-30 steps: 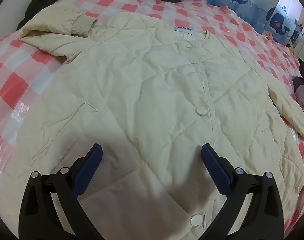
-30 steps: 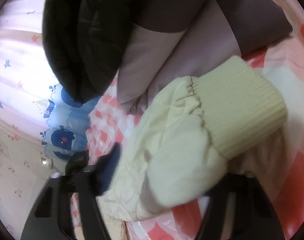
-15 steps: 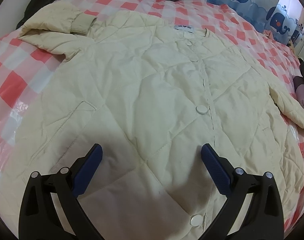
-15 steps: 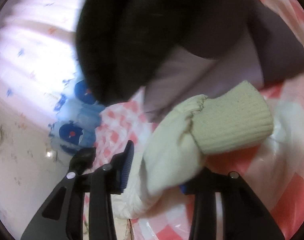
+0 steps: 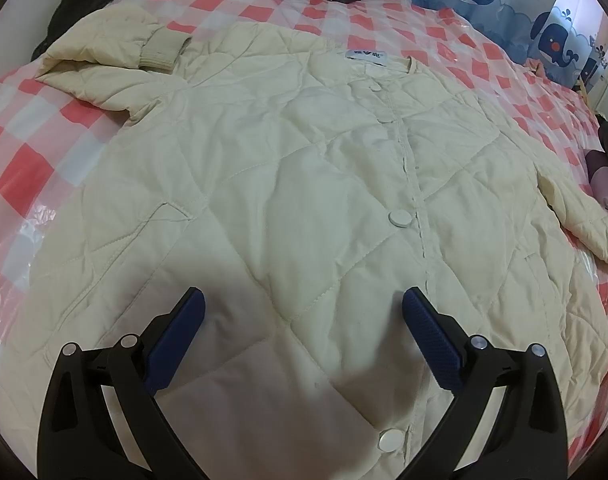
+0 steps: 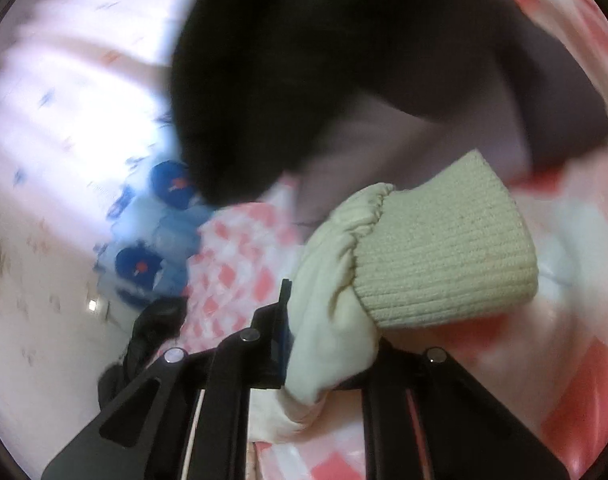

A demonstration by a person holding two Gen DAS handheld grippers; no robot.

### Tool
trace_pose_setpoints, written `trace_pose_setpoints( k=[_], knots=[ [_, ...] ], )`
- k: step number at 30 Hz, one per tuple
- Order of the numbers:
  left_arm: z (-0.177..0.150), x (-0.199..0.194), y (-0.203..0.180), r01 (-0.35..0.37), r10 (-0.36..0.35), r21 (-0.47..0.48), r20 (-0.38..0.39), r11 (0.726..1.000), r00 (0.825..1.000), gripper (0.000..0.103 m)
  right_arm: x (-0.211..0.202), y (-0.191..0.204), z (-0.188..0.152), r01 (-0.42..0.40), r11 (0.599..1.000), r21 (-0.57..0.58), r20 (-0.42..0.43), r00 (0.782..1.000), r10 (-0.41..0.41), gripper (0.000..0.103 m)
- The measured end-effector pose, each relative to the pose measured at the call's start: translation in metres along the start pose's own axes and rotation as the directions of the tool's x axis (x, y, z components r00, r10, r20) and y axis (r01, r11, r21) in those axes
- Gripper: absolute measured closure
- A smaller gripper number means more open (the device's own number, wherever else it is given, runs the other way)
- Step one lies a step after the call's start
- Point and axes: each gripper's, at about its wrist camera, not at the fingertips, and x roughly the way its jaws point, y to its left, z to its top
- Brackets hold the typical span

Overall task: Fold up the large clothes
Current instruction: 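Lift the held sleeve and lay it across the jacket front with the right gripper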

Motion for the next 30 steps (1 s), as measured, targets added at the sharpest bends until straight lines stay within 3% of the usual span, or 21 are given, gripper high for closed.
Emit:
trace_pose_setpoints(
  k=[3, 8, 18, 25, 30],
  knots=[
    [-0.001, 0.0, -0.001, 0.0, 0.0, 0.0, -0.002, 1.0, 1.0, 0.008, -0.005, 0.043, 0.0, -0.022, 0.989, -0.143, 0.034, 0.999, 0.027, 0.09],
    [-0.001, 0.0, -0.001, 0.003, -0.003, -0.004, 0.001, 1.0, 1.0, 0.008, 0.011, 0.115, -0.013, -0.067, 0.942, -0.33, 0.001, 0.997, 0.071, 0.09],
    [0.005, -0.012, 0.006, 0.018, -0.018, -0.03, 0.017, 0.999, 1.0, 0.008, 0.052, 0.221, -0.044, -0.205, 0.896, -0.394, -0.087, 0.979, 0.185, 0.09],
    [0.011, -0.02, 0.021, 0.019, -0.017, -0.058, 0.027, 0.998, 0.999, 0.008, 0.076, 0.311, -0.082, -0.306, 0.832, -0.463, -0.158, 0.952, 0.262, 0.09],
    [0.014, -0.022, 0.031, 0.003, -0.001, -0.076, 0.031, 0.997, 1.0, 0.008, 0.096, 0.365, -0.128, -0.379, 0.778, -0.502, -0.234, 0.925, 0.299, 0.09]
  ],
)
